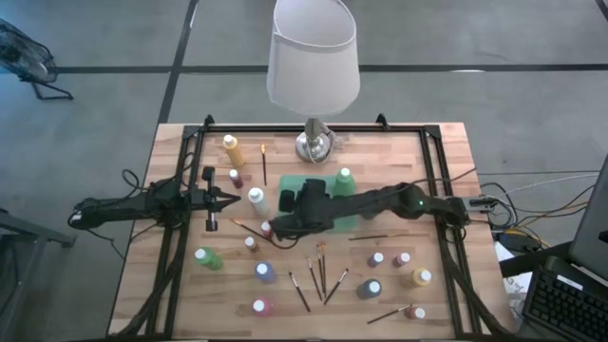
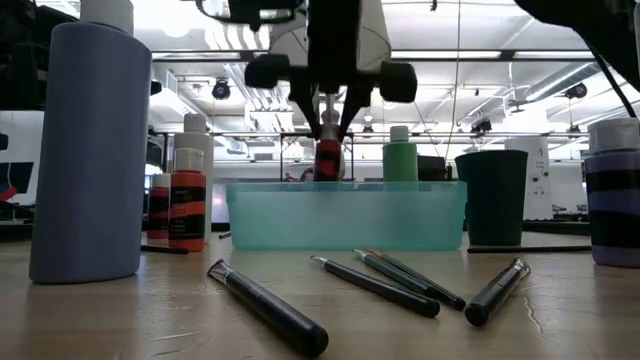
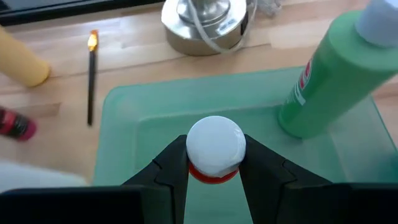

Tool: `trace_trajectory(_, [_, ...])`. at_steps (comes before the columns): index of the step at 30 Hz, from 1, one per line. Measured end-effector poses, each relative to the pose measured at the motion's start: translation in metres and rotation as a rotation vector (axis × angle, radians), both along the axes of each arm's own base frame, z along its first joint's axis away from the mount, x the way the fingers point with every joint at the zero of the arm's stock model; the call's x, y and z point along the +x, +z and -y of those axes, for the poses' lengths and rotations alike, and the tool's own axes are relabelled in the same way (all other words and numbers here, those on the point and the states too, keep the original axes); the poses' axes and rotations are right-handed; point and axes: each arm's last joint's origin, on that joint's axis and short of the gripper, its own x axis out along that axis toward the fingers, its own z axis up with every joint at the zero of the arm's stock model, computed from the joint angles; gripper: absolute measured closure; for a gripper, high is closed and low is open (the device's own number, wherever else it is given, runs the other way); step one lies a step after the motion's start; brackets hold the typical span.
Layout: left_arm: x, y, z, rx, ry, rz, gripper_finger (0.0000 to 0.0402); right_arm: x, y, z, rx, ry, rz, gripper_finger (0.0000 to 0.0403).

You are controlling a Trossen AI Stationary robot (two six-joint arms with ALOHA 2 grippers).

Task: Pick & Place Paint Supplies
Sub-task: Put the orange paint bottle into the green bin

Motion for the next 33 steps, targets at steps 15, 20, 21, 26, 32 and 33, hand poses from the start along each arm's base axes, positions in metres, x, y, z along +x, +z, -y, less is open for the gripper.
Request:
trace_trajectory(15, [0.0,0.0,0.0,0.0,0.0,0.0,0.0385,-0.006,-0.038,0.012,-0.018,-0.103,-0.068,0.0296])
trace_trajectory(20, [0.0,0.0,0.0,0.0,0.0,0.0,0.0385,-0.009,-0.048,0.017,-0.024,-0.126,-0.093,0.0296])
trace_trajectory(21, [0.0,0.0,0.0,0.0,0.0,0.0,0.0385,-0.01,-0.049,0.018,-0.025,-0.128,-0.099,0.0296])
trace_trajectory(26, [0.0,0.0,0.0,0.0,0.0,0.0,0.0385,-0.01,-0.054,0.026,-0.029,-0.145,-0.104,0.0296])
trace_trajectory(32, [0.0,0.0,0.0,0.0,0.0,0.0,0.0385,-0.01,-0.056,0.038,-0.037,-0.164,-0.121,0.0296])
trace_trajectory(33, [0.0,0.0,0.0,0.0,0.0,0.0,0.0385,-0.011,-0.056,0.04,-0.038,-0.168,-0.122,0.0296])
